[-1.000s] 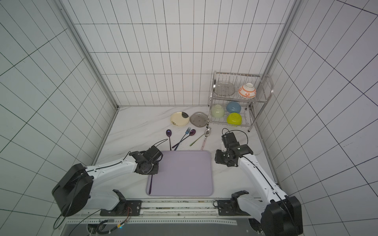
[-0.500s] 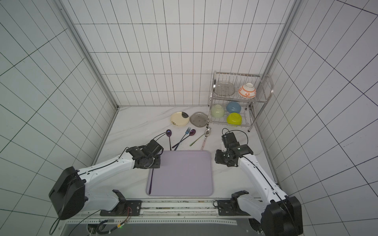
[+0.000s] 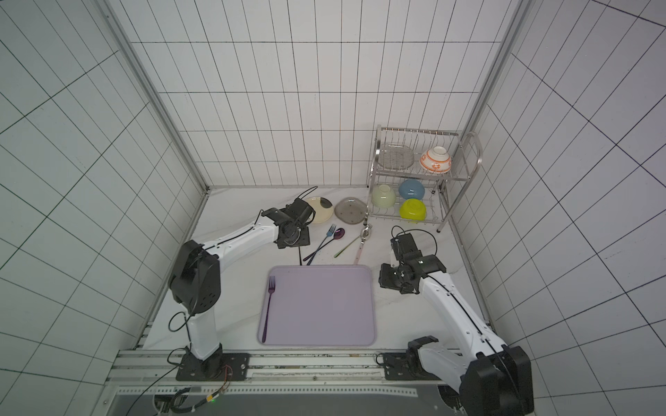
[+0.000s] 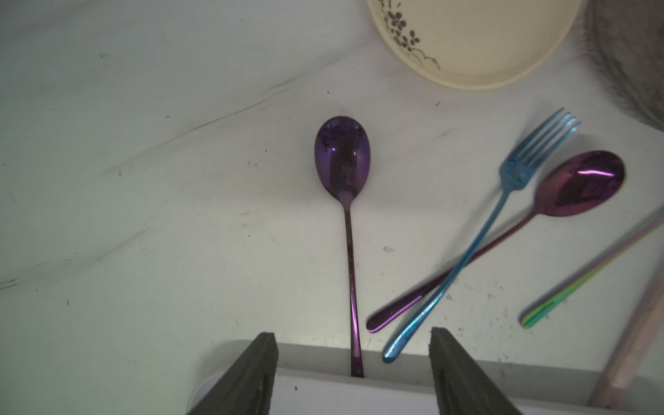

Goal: Set the spoon and fork side by side
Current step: Pick up the spoon from the center of the board.

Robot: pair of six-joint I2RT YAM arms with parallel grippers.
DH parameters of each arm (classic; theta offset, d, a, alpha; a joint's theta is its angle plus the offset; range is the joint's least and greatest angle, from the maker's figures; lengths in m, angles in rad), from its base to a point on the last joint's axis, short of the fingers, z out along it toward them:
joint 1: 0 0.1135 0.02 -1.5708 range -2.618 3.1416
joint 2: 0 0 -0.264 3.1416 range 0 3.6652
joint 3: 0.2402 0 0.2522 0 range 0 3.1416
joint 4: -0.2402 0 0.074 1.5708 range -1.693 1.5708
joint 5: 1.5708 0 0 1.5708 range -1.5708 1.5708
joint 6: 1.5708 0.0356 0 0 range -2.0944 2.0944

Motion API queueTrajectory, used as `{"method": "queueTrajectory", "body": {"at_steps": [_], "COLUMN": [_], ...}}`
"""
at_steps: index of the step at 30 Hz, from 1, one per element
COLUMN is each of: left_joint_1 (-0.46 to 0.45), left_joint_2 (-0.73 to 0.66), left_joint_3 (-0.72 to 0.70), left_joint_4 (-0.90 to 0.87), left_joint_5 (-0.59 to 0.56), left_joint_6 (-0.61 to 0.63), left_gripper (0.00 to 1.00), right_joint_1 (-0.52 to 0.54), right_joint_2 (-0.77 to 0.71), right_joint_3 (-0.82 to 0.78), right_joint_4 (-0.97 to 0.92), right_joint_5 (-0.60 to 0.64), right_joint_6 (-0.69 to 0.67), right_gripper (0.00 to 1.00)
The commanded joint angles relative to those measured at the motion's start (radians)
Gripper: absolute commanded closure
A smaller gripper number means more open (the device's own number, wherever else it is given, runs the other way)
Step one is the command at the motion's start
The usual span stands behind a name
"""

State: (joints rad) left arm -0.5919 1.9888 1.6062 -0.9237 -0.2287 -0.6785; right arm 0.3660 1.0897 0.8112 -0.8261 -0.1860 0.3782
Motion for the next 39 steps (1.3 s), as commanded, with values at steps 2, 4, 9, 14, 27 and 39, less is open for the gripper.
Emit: {"method": "queueTrajectory", "body": {"at_steps": [2, 4, 9, 14, 27, 39], "left_joint_1": [0.027, 0.031, 0.033, 0.036, 0.105, 0.184], "left_joint_2": [0.144, 0.197, 0.265, 0.283, 0.28, 0.247], "left_joint_3": [0.128, 0.177, 0.207, 0.18, 0.09, 0.195], "left_joint_4": [-0.079, -0.097, -0.102, -0.083, 0.029, 0.05], "left_joint_5": [-0.014, -0.011, 0.014, 0.053, 0.186, 0.158], "left_joint_6": [0.01, 0.015, 0.005, -0.01, -0.03, 0.17], "left_gripper": [0.36, 0.39, 0.48, 0.57, 0.91, 1.0], "right_joint_1": [-0.006, -0.007, -0.006, -0.006, -0.006, -0.006], "right_joint_2": [0.01, 0.014, 0.022, 0.026, 0.032, 0.041], "right_joint_3": [-0.01, -0.01, -0.013, -0.021, -0.024, -0.009], "right_joint_4": [0.015, 0.02, 0.027, 0.029, 0.022, 0.004], "right_joint_5": [0.012, 0.014, 0.02, 0.028, 0.033, 0.033], "right_joint_6": [0.007, 0.009, 0.009, 0.01, 0.017, 0.014], "right_gripper": [0.6, 0.61, 0.61, 0.61, 0.61, 0.61]}}
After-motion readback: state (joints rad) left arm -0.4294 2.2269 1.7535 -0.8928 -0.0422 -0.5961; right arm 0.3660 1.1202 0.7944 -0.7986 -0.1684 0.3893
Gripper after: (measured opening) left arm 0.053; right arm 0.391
